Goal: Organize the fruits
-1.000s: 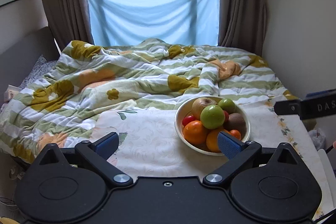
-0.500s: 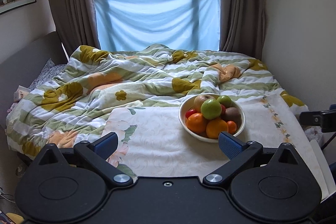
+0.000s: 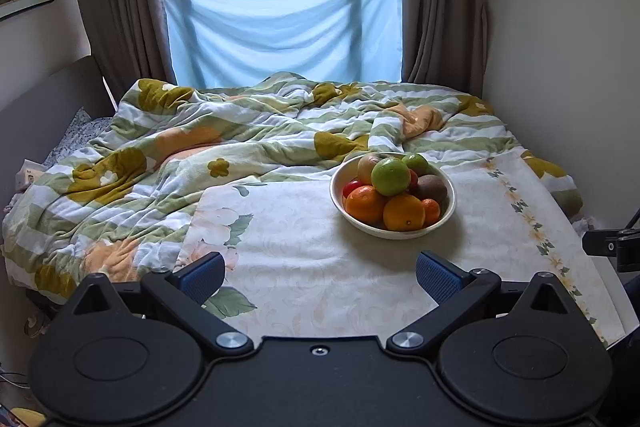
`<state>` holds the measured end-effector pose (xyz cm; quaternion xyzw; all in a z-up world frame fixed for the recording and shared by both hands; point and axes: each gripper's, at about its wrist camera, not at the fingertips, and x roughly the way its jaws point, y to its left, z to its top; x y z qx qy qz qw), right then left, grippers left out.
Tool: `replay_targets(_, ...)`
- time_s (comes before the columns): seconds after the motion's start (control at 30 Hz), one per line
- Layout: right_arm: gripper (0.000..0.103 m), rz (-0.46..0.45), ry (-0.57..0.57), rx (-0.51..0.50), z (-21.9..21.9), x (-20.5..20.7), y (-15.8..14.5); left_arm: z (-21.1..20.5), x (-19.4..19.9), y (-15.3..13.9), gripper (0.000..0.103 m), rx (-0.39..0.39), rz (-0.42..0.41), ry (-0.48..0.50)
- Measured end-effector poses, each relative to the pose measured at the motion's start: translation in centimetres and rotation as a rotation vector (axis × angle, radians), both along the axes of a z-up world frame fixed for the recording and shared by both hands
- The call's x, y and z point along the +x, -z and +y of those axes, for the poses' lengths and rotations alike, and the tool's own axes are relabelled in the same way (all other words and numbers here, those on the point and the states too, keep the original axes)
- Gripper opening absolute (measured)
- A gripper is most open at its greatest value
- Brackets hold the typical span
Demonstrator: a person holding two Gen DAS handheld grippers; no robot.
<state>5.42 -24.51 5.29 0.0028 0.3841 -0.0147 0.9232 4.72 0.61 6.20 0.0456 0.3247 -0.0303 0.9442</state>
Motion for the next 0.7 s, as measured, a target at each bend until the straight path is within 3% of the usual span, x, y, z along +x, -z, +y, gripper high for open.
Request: replay_targets(0.7, 0.103, -0.004, 0.015, 0.002, -0.14, -0.80, -0.23, -0.20, -0.49, -0.10, 0.103, -0.005, -0.006, 0.005)
